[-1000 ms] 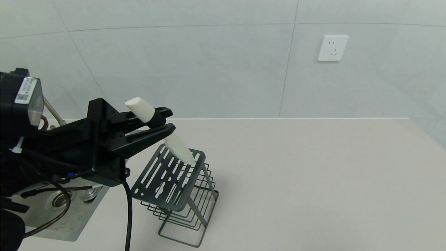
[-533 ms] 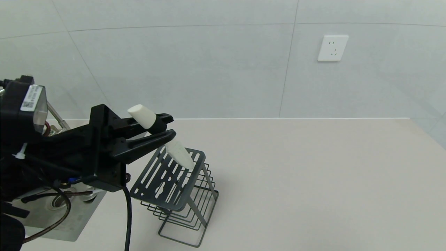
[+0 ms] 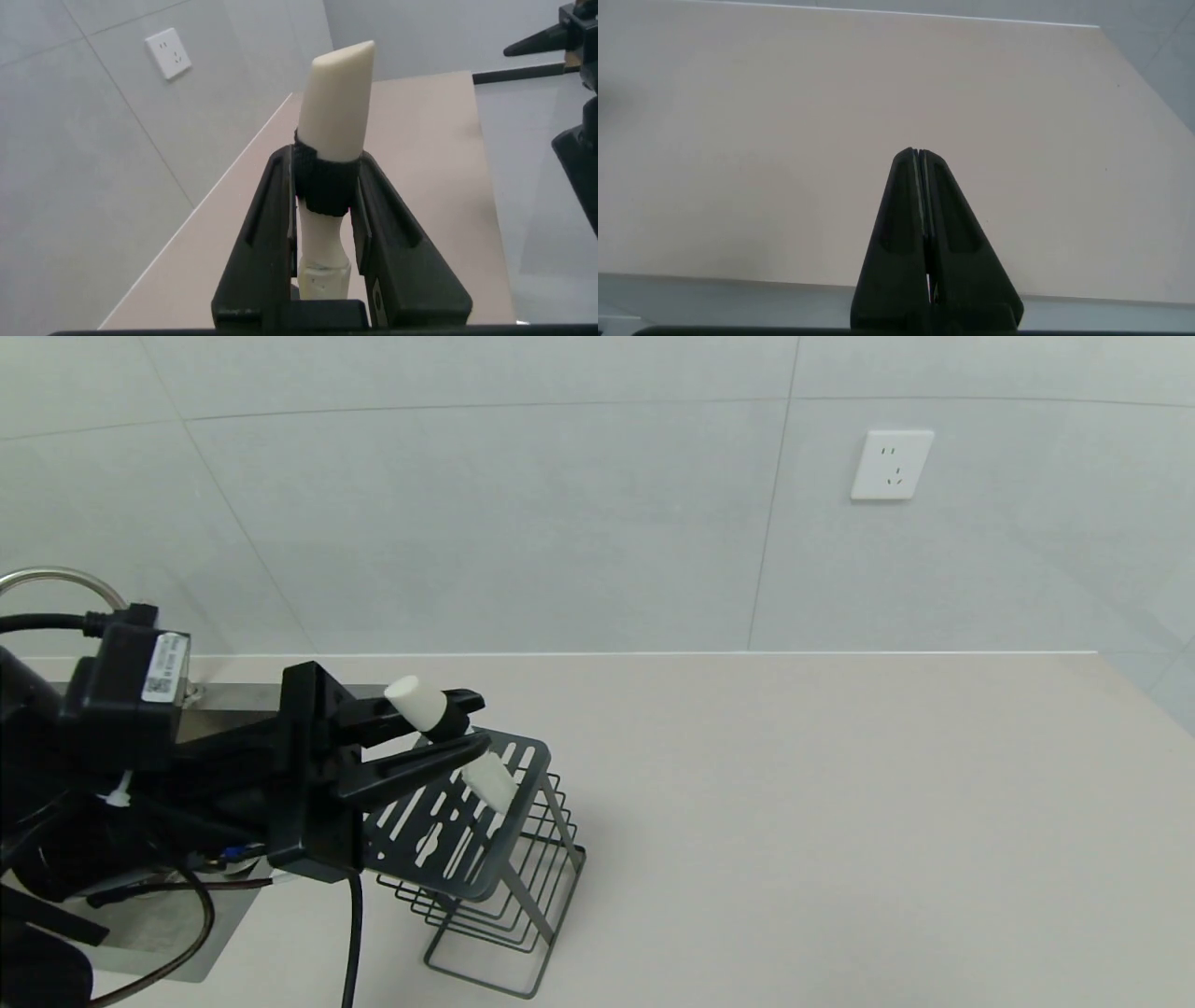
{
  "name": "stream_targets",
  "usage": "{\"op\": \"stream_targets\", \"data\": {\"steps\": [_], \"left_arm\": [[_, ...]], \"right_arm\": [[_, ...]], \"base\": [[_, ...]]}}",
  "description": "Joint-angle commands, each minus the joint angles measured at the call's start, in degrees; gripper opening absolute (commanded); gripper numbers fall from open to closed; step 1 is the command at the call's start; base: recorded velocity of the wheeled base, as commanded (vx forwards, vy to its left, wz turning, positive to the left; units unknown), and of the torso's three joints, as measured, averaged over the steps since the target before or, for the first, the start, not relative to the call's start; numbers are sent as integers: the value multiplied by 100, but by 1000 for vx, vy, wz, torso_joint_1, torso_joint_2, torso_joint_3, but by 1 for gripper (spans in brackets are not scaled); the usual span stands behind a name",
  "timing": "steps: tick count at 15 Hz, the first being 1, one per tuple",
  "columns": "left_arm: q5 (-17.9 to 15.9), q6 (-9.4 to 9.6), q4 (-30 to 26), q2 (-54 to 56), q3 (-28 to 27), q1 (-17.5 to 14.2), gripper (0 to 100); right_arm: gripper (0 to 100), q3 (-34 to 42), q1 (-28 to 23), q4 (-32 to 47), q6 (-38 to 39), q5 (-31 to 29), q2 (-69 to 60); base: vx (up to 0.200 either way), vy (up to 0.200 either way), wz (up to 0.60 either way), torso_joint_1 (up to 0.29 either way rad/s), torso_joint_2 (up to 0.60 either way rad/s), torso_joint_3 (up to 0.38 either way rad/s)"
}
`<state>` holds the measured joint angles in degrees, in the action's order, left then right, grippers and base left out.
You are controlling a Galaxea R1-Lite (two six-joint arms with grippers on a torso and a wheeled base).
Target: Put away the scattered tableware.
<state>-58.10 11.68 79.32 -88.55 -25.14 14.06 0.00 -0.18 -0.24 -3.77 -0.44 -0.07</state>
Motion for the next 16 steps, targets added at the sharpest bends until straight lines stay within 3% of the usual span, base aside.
{"op": "stream_targets", "data": {"steps": [1, 6, 9, 16], "left_arm": [[0, 107, 4, -250, 44, 1, 0], [9, 238, 4, -426, 185, 1, 0], [141, 625, 4, -707, 185, 1, 0], [150, 669, 4, -874, 193, -8, 0]], "right_arm": [[0, 0, 1, -2, -1, 0, 7], [0, 0, -8, -2, -1, 0, 7], [0, 0, 1, -2, -1, 0, 7], [0, 0, 1, -2, -1, -9, 7]], "base": [[0, 0, 0, 0, 0, 0], [0, 0, 0, 0, 0, 0], [0, 0, 0, 0, 0, 0], [0, 0, 0, 0, 0, 0]]}}
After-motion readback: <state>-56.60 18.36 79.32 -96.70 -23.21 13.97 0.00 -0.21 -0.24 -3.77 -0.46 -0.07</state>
